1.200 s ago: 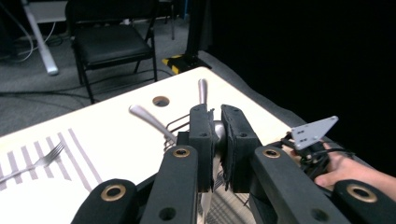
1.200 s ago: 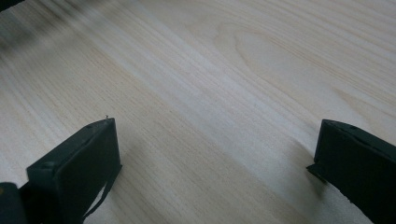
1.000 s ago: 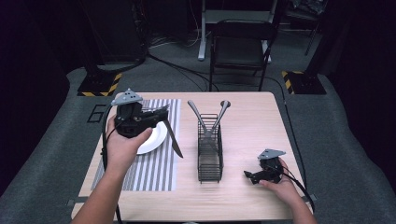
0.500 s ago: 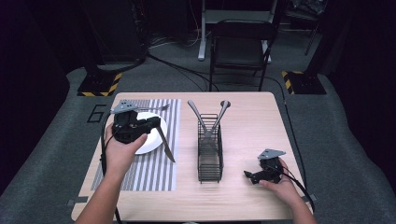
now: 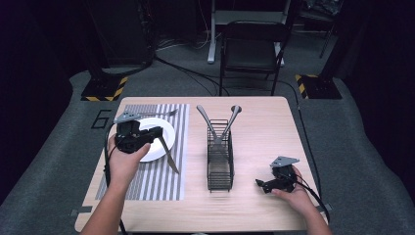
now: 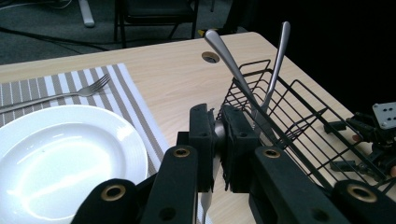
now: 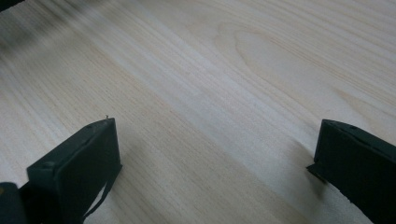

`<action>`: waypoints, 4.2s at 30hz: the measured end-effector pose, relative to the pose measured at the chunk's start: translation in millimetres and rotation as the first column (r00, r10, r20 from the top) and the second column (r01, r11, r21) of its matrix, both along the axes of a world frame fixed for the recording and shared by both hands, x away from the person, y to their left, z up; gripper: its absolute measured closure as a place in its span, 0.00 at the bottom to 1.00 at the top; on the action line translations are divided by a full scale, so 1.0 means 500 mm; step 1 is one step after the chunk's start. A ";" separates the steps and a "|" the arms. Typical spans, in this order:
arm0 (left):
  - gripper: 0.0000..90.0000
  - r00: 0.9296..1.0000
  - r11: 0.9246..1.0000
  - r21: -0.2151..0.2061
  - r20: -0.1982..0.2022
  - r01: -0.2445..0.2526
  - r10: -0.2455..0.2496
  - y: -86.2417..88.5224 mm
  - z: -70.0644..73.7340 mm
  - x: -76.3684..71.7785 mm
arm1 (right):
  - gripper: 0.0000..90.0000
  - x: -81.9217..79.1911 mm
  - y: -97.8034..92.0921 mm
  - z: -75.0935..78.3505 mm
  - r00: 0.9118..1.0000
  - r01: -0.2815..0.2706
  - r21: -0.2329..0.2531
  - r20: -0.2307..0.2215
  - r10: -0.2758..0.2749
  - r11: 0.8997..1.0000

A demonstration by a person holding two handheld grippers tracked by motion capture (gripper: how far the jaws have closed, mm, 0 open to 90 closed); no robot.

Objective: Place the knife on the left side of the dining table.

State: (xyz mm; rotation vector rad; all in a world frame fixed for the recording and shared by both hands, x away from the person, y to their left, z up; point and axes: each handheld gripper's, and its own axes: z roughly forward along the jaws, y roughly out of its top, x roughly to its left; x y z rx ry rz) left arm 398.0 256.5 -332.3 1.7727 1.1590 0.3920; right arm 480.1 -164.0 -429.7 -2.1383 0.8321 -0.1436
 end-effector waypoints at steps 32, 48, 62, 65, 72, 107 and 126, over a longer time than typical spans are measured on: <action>0.87 0.960 0.953 -0.121 -0.066 -0.277 0.270 0.156 -0.109 -0.025 | 0.00 0.000 0.000 0.000 1.000 0.001 0.000 0.001 -0.001 1.000; 0.84 0.908 0.892 -0.178 -0.139 -0.416 0.396 0.205 -0.170 -0.037 | 0.00 0.000 0.000 0.000 1.000 0.001 0.000 0.000 -0.001 1.000; 0.81 0.881 0.859 -0.203 -0.176 -0.469 0.440 0.242 -0.225 -0.045 | 0.00 0.000 0.000 0.000 1.000 0.001 0.000 0.000 -0.001 1.000; 0.81 0.874 0.850 -0.213 -0.191 -0.482 0.447 0.251 -0.242 -0.047 | 0.00 0.000 0.000 0.000 1.000 0.000 0.000 0.000 0.000 1.000; 0.80 0.868 0.841 -0.223 -0.199 -0.493 0.455 0.262 -0.266 -0.050 | 0.00 0.000 0.000 0.000 1.000 0.001 0.000 0.000 -0.001 1.000; 0.78 0.853 0.840 -0.207 -0.280 -0.502 0.440 0.298 -0.331 -0.043 | 0.00 0.000 0.000 0.000 1.000 0.001 0.000 0.000 -0.001 1.000; 0.77 0.825 0.831 -0.180 -0.340 -0.527 0.450 0.307 -0.364 -0.041 | 0.00 0.000 0.000 0.000 1.000 0.001 0.000 0.001 -0.001 1.000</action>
